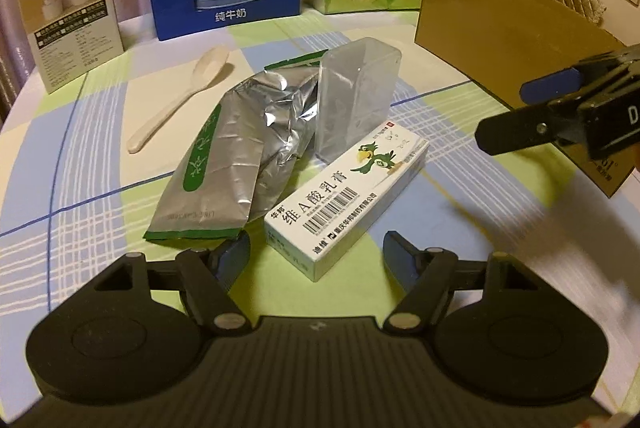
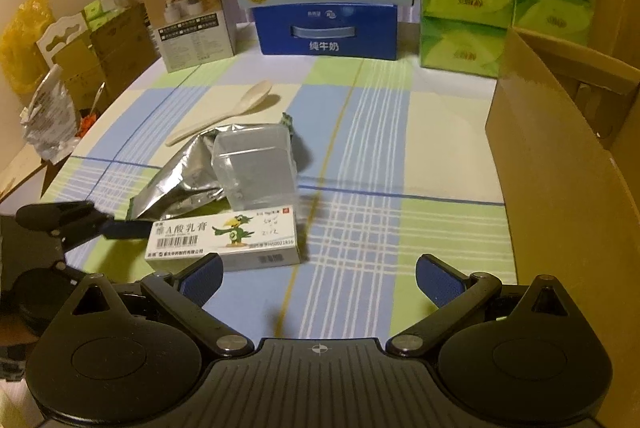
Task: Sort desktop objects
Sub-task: 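Grasp the white ointment box with the left tool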
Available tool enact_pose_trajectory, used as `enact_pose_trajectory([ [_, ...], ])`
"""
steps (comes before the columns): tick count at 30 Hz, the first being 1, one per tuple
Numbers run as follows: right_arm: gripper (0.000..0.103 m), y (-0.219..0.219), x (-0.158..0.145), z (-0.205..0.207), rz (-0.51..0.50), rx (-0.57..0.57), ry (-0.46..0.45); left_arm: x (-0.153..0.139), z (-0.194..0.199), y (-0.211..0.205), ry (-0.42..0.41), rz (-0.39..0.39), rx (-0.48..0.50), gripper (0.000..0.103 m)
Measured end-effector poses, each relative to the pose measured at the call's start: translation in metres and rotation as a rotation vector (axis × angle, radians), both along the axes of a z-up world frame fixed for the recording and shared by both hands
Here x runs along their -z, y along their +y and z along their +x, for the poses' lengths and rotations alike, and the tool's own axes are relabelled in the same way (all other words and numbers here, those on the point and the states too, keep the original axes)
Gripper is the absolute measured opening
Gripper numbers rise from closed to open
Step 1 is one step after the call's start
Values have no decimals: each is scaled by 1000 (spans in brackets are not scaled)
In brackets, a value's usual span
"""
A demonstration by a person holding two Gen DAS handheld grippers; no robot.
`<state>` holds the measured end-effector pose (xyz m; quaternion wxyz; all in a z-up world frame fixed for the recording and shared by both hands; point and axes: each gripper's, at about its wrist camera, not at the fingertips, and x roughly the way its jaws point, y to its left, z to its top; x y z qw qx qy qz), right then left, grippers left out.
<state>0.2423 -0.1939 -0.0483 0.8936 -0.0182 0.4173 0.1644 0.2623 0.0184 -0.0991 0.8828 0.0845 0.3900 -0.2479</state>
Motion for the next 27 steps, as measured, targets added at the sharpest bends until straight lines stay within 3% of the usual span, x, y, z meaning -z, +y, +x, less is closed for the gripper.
enact_pose_trajectory([
  [8,101,-2,2,1,-3,2,8,4,7,-2,-17,-42,27,69],
  [15,101,-5,0,2,-5,24,4,-5,-17,-17,16,11,68,40],
  [19,101,-4,0,3,-11,25,1,-12,-26,-27,-17,21,73,40],
  [23,101,-5,2,4,-14,28,6,-14,-16,-32,-15,-11,58,40],
  [27,101,-5,2,4,-11,30,6,-10,-7,-41,-11,11,68,40],
])
